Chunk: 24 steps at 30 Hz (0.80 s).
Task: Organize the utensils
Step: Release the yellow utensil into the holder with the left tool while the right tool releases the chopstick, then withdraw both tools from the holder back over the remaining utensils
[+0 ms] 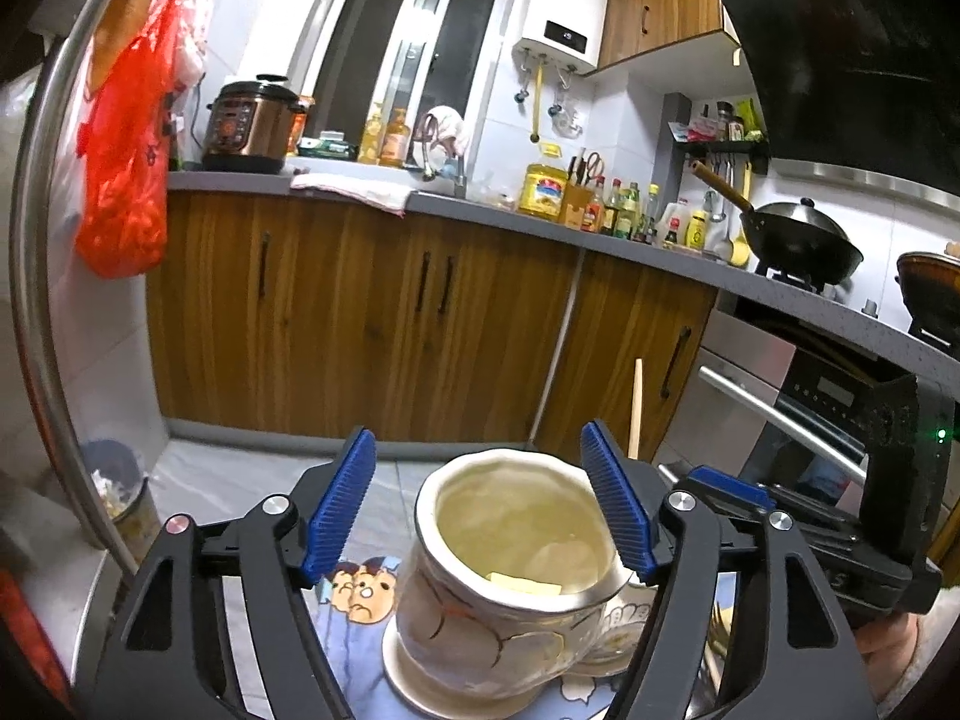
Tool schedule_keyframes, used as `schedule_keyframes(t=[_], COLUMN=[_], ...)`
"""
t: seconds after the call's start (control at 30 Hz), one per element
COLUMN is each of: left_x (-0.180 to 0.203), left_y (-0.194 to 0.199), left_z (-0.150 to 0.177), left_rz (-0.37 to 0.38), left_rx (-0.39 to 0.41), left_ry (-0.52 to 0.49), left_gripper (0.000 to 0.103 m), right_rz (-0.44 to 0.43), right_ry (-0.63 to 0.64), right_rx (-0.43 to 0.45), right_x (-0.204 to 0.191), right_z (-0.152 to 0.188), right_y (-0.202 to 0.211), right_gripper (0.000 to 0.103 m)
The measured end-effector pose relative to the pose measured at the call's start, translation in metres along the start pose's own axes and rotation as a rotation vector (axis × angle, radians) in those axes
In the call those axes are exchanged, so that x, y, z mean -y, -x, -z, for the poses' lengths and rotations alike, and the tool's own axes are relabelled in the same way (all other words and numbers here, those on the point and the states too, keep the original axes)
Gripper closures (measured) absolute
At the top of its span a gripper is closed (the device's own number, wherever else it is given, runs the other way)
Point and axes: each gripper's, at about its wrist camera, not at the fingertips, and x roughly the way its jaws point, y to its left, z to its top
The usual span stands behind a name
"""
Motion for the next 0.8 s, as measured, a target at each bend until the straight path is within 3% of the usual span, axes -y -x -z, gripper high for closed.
schedule_keyframes(t=[0.1, 0.17, 0.2, 0.37, 0.6, 0.8], left_x=[0.001, 0.003, 0.004, 0.021, 0.056, 0.067], left_y=[0.007, 0.018, 0.022, 0.054, 0.082, 0.09], left_z=[-0.006, -0.013, -0.016, -0.035, -0.036, -0.02], left_rz=[-0.019, -0.035, -0.045, -0.084, -0.091, -0.063], left_rx=[0.0, 0.004, 0.006, 0.01, -0.09, -0.185], left_ry=[0.002, 0.004, 0.007, -0.013, -0.05, 0.03], left_gripper=[0.021, 0.016, 0.012, 0.009, 0.007, 0.006], right_rz=[-0.005, -0.012, -0.015, -0.004, 0.096, 0.194], right_ry=[-0.014, -0.025, -0.028, -0.011, 0.058, 0.091], right_rx=[0.01, 0.02, 0.022, 0.026, 0.068, 0.062], right_x=[-0.003, -0.004, -0.005, -0.013, -0.022, -0.013], right_z=[-0.007, -0.011, -0.012, -0.016, -0.014, 0.001], right_y=[0.013, 0.026, 0.031, 0.066, 0.123, 0.148], right_gripper=[0.04, 0.026, 0.026, 0.006, 0.005, 0.005])
